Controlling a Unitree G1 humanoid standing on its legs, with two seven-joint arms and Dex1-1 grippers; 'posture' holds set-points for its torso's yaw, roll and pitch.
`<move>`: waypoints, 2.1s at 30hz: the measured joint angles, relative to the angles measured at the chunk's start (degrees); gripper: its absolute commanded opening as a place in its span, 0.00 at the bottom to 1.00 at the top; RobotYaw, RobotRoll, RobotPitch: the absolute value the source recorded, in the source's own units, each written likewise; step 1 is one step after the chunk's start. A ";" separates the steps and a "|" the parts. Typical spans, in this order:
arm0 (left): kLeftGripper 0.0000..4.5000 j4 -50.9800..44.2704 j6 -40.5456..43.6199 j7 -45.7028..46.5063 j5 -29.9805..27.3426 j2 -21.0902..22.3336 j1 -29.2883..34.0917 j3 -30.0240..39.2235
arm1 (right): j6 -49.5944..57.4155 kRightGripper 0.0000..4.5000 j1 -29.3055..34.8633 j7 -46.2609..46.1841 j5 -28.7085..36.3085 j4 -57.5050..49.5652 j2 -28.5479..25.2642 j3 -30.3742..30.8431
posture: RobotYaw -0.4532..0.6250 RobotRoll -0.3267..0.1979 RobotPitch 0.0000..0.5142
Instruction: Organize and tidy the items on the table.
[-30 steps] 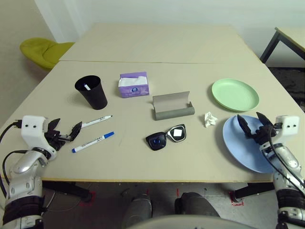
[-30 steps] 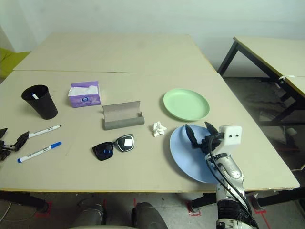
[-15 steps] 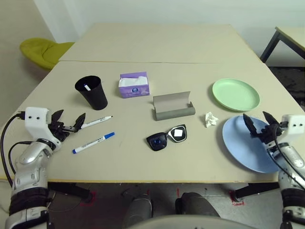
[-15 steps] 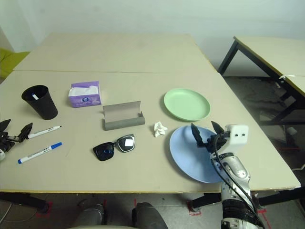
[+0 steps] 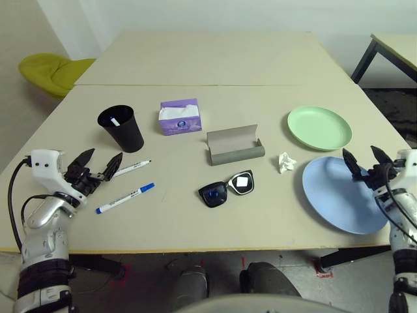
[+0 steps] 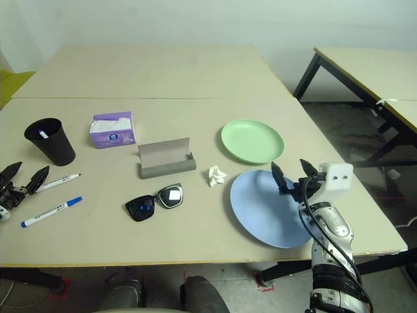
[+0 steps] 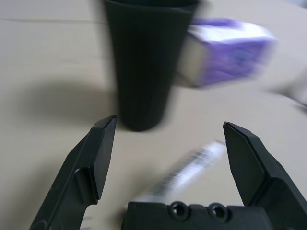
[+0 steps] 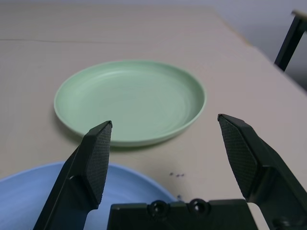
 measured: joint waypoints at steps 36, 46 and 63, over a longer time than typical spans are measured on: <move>1.00 -10.70 -10.62 -32.15 3.03 3.90 -8.45 -19.37 | 65.84 0.99 29.57 9.51 18.39 -36.75 -19.19 -17.34 | 0.17 0.62 0.06; 1.00 -11.34 -11.67 -30.85 3.10 3.33 -5.90 -19.50 | 70.68 0.99 19.35 4.82 19.00 -36.41 -17.26 -11.38 | 0.21 0.62 0.09; 1.00 -12.41 -13.63 -27.80 3.33 2.39 -3.77 -19.53 | 71.97 0.99 12.86 2.69 14.31 -32.60 -16.58 -3.20 | 0.24 0.62 0.08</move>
